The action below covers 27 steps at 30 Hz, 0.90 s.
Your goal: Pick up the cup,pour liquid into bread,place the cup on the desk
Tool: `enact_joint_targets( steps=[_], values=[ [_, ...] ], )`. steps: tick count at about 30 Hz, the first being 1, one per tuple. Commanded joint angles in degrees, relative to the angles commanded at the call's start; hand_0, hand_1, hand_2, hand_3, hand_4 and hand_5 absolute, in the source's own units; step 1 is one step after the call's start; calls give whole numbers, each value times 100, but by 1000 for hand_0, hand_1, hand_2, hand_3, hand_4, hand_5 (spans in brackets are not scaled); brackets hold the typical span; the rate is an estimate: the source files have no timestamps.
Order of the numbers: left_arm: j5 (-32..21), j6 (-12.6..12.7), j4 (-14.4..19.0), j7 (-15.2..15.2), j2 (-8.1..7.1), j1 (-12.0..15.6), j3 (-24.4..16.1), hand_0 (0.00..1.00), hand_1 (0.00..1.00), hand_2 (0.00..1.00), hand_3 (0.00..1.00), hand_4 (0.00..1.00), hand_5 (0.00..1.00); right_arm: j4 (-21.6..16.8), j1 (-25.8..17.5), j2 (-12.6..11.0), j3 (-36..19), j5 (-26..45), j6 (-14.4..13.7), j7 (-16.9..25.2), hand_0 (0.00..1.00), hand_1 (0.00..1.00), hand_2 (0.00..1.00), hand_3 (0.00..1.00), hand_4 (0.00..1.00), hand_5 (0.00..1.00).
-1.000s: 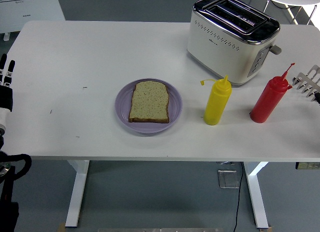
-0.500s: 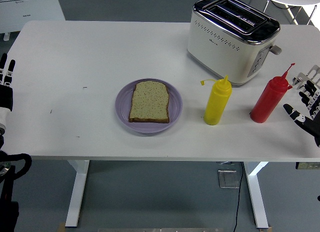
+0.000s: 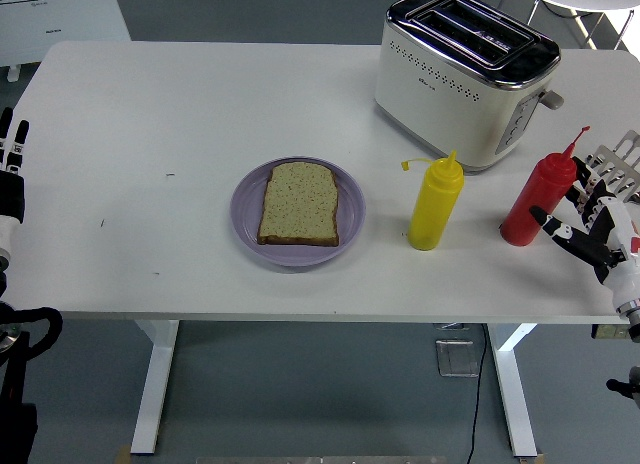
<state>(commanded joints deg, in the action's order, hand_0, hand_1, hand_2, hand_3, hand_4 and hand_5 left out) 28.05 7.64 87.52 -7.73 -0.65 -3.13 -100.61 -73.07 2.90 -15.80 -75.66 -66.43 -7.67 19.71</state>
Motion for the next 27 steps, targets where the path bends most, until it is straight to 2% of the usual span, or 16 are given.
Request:
enact_joint_targets(
  steps=[11,27],
  values=[
    [2,1,-17,4,8,26,35,806,788,828,800,480,998,249,308,-40,159,249,-101,37,998,935,991,998,948,321],
    [11,1,-24,10,16,34,29,805,787,828,799,479,998,607,738,85,589,535,-279,166,995,903,967,998,938,309]
  ],
)
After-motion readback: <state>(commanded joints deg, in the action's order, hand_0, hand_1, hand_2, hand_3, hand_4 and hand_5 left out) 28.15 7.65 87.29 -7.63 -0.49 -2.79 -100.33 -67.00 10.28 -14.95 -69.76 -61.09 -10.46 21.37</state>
